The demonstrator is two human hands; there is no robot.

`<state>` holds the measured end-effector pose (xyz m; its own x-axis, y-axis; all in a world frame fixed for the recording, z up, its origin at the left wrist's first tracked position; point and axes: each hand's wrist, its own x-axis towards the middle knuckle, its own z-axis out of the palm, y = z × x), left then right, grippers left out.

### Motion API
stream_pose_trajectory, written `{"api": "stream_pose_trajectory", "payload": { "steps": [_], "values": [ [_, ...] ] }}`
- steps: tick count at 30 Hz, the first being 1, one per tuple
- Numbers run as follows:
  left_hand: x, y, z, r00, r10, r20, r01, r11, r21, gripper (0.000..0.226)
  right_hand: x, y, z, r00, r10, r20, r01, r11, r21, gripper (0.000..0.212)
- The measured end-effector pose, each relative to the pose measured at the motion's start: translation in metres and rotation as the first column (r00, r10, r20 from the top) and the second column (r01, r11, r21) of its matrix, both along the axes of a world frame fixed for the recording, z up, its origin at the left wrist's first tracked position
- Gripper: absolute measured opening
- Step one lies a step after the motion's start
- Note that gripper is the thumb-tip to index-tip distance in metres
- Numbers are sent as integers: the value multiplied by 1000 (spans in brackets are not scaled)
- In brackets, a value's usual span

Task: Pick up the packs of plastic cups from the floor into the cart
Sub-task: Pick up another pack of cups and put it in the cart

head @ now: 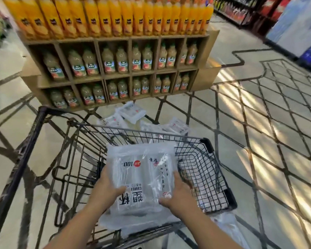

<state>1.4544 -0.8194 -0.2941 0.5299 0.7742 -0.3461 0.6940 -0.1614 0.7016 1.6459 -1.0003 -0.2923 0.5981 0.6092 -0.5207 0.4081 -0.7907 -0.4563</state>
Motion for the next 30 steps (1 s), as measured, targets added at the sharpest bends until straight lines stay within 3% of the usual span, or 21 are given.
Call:
{"api": "stream_pose_trajectory", "payload": {
  "steps": [10,14,18,23,27,30],
  "values": [
    [-25,-24,-107,974,75,-216,-120,971,-205,114,-19,23,-86,995,55,-84,-78,948,-309,114],
    [-32,-24,-126,965,-27,-263,-34,973,-226,110,-31,12,-104,991,8,-132,-47,954,-295,101],
    [-35,-20,-131,942,-63,-329,-28,964,-263,111,-25,13,-102,986,22,-164,-72,951,-301,101],
    [-26,-16,-102,717,-290,-634,327,943,-62,89,-7,9,-78,980,101,-172,-150,941,-302,88],
    [1,-6,-78,652,-404,-641,469,880,-78,81,11,0,-55,976,198,-94,-219,915,-339,78],
    [41,-8,-66,644,-448,-620,562,827,-15,78,28,-24,-41,996,88,-21,-91,954,-285,64]
  ]
}}
